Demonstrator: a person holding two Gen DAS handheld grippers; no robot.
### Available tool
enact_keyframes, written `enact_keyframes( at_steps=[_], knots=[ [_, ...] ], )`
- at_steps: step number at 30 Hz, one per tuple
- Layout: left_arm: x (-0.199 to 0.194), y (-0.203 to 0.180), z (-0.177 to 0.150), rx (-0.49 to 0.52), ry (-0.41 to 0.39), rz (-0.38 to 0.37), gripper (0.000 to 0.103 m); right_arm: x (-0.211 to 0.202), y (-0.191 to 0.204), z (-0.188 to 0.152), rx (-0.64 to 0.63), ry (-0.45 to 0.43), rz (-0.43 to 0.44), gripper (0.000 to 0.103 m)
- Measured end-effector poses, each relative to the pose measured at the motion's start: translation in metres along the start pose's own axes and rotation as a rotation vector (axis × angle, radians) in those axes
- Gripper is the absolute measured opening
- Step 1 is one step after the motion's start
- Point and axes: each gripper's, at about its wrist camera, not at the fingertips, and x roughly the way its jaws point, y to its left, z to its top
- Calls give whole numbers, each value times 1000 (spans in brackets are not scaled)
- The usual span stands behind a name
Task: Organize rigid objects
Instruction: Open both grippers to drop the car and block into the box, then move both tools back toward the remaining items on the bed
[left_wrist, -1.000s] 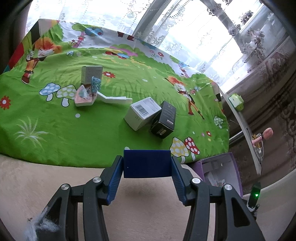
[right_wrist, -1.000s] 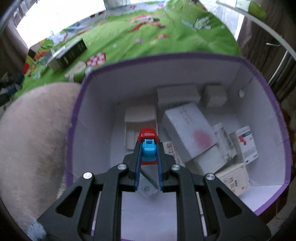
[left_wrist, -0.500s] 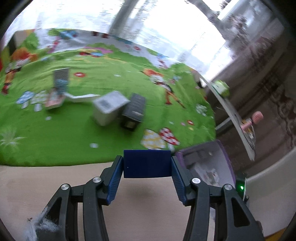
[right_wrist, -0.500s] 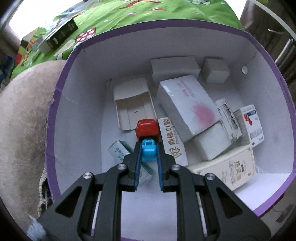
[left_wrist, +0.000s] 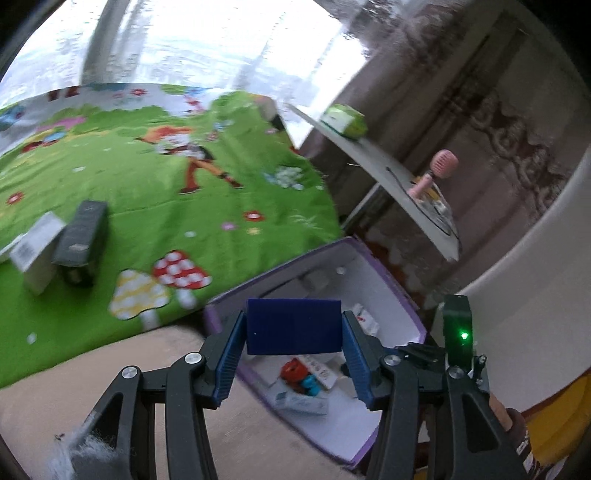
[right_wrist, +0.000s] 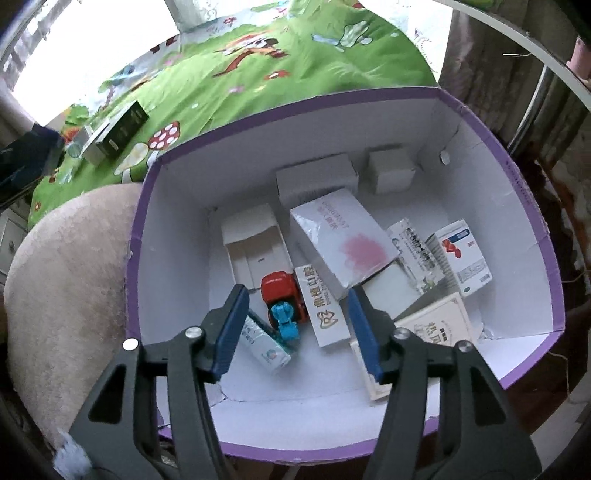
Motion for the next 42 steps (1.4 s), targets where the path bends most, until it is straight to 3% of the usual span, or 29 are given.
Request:
enact_keyframes(
  at_steps=[4,21,32,42],
  knots=[
    [4,0,3,-9,-1,9,73,-3,-4,-1,25,-14,8,60],
    [-42,51,-8,-124,-94,81,73,-10,22,11,3,-54,69,60],
    [-98,126,-40,-312,-169,142,73,-5,83,24,-83,-65,164,61],
    [-121,165,-49,-387,-192,174,69,8,143,44,-154,-59,216,67]
  ],
)
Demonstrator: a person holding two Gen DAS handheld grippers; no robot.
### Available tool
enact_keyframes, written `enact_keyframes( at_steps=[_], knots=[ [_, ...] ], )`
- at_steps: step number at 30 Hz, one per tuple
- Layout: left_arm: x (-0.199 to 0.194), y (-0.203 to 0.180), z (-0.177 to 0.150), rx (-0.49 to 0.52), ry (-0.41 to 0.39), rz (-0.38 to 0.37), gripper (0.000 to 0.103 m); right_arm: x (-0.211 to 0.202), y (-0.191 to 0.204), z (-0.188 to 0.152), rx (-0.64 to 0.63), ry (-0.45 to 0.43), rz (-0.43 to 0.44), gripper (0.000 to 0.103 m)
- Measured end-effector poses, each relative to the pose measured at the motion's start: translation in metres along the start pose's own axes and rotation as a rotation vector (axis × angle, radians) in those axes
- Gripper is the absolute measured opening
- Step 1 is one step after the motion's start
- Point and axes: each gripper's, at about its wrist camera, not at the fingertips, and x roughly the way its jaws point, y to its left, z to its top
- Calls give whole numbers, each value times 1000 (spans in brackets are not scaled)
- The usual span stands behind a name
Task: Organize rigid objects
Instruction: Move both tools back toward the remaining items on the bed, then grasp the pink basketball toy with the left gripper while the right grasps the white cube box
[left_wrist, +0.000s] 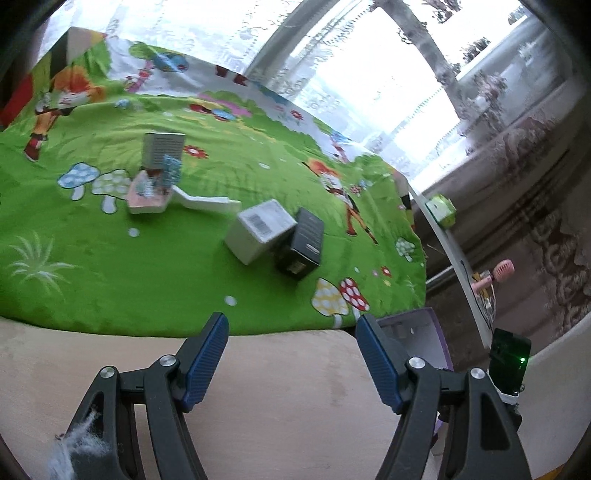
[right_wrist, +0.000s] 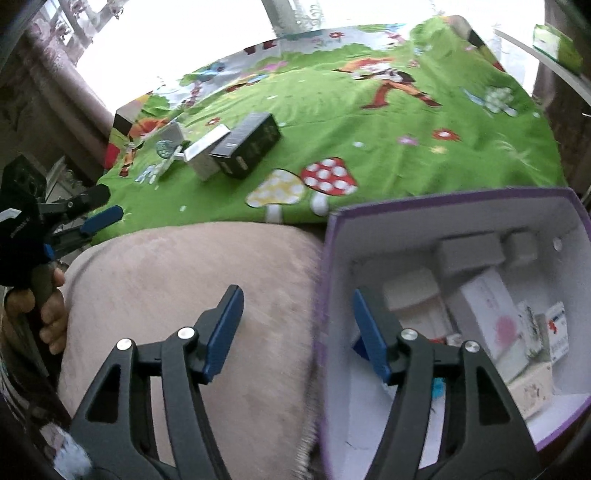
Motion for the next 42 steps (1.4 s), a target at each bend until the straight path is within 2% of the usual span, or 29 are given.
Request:
enact_keyframes(
  at_steps=[3,7,10,16,23,27,29,35,38,39,40,42],
  knots=[
    [-1,9,3,-12,3,15,62,7,10,8,3,0,17,68],
    [-3,19,13,-27,-8,35,61,19,24,22,19,-9,25,70],
    [-5,28,23,-31,-25,82,59,27,32,34,50,-11,18,75],
    [4,48,56,-39,-36,167,53,42,54,57,30,-15,-7,76],
    [28,56,94,-20,-40,220,53,65,77,84,3,-28,-49,76],
    [30,70,111,-65,-61,237,53,67,85,96,-4,-60,-65,76],
    [31,75,116,-88,-66,237,53,65,90,106,-25,-86,-61,76],
    [57,69,120,-25,-29,279,53,69,96,146,-11,-118,-63,76],
    [66,72,119,-13,-10,285,53,71,105,164,-52,-122,-68,81],
    [68,72,119,-9,-8,285,48,73,109,169,-67,-124,-64,83],
    [70,74,118,-3,-2,289,37,76,113,177,-89,-123,-63,84],
    [74,78,116,-5,18,283,27,83,121,188,-116,-119,-57,84]
  ],
)
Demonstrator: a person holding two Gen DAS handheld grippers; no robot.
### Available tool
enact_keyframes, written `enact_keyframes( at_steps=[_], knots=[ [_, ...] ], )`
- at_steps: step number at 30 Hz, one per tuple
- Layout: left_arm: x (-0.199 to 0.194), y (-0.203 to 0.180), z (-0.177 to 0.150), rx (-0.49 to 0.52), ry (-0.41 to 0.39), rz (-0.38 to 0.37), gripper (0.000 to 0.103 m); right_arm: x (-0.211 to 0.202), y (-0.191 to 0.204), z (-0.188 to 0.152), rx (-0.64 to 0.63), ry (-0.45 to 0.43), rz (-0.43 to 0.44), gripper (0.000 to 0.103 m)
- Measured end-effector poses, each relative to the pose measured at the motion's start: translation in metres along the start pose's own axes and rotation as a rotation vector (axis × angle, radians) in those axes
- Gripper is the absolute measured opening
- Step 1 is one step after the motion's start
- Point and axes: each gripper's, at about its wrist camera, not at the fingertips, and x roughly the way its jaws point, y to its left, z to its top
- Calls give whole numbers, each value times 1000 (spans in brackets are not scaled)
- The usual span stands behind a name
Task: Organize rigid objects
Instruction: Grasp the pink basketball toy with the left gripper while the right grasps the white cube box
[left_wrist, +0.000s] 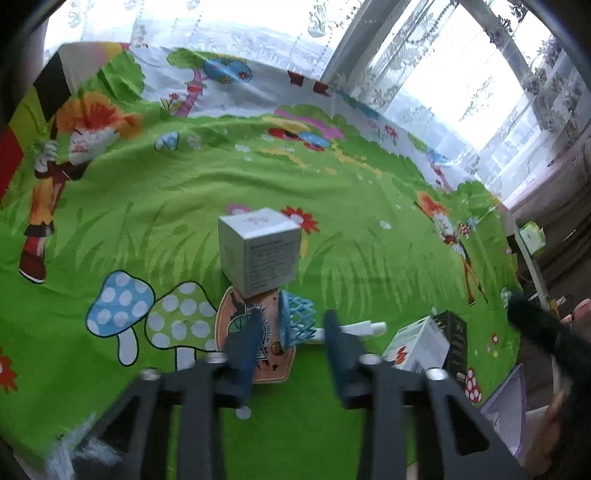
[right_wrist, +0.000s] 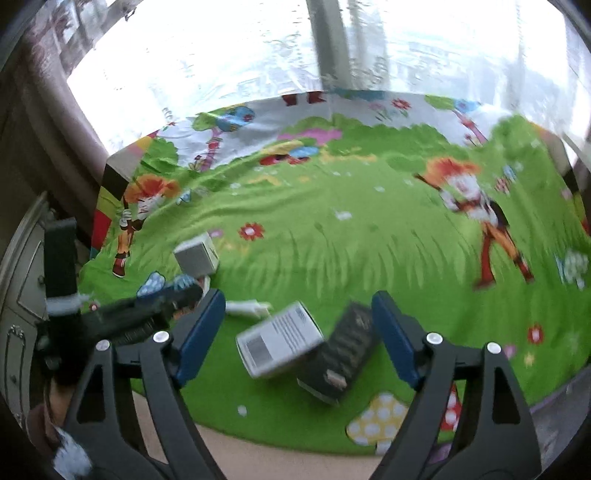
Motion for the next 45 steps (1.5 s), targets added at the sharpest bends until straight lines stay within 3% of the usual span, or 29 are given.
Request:
enact_keyframes(
  at_steps=[3,10,15,24,26,27,28,35,45],
  knots=[
    [2,3,-2,-9,5,-23,26,19,17,19,-65,21,55,86],
    [1,12,-2,-52,-7,-83,22,83,69,50,-177,173,186,87],
    [0,20,-4,-96,-29,-127,21,115,95,51,-247,233,182,87],
    [0,21,-7,-103,-41,-142,21,155,119,44,-306,320,175,86],
    [0,22,-7,-102,-44,-143,21,160,118,42,-298,327,166,71],
    [0,22,-7,-102,-45,-143,21,162,118,40,-297,334,161,54],
    [0,21,-7,-100,-45,-141,21,163,117,38,-296,337,156,46],
    [-8,23,-12,-111,-66,-130,20,144,95,34,-208,237,147,46],
    [-35,34,-27,-163,-137,-106,19,61,63,6,-112,25,83,46]
  ],
)
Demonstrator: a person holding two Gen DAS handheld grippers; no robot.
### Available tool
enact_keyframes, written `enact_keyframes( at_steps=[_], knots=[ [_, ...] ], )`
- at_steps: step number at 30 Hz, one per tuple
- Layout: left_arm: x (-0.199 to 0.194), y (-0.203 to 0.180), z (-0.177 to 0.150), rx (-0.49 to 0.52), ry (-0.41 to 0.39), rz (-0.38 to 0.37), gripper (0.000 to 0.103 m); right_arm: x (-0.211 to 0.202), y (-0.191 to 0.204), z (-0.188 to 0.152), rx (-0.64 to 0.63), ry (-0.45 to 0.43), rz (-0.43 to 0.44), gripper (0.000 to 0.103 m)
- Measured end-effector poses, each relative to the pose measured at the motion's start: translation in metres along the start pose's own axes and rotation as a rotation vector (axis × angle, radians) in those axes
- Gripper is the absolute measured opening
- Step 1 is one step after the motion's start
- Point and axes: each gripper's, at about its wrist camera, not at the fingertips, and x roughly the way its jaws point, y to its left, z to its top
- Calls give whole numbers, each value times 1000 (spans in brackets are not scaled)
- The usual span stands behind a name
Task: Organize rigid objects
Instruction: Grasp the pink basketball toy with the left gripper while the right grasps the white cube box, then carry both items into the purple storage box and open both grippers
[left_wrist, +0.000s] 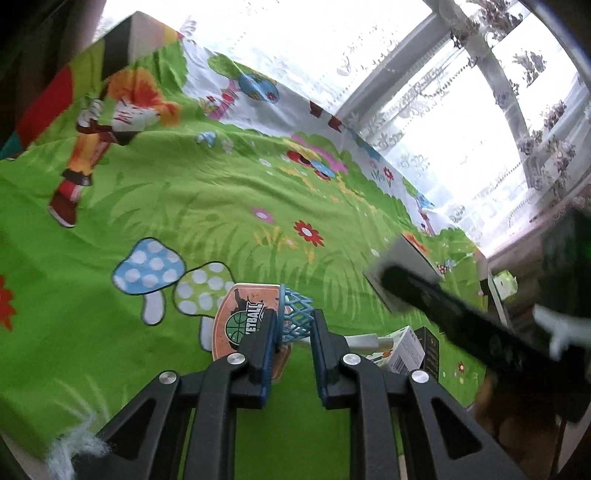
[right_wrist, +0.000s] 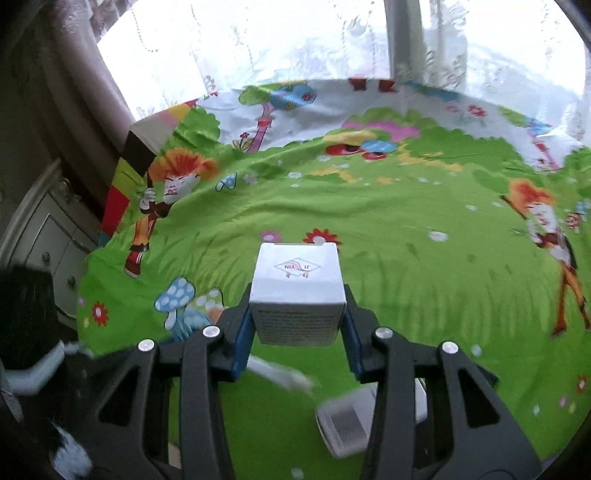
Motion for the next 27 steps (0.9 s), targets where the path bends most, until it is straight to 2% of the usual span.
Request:
enact_keyframes(
  at_steps=[9,14,20,27],
  knots=[
    [-33,3,-13,-27,-65,18,19,-54,-2,-55,33,-69,-9,46],
    [-54,-12,-25,9,-101,19,19,-85,-13,-80,53,-94,-7,46],
    [-60,-46,-43,91,-79,-20,19,-120,-45,-113,117,-107,-24,46],
    [-53,-94,-70,179,-9,-93,19,-159,-97,-150,209,-116,-87,46]
  ],
)
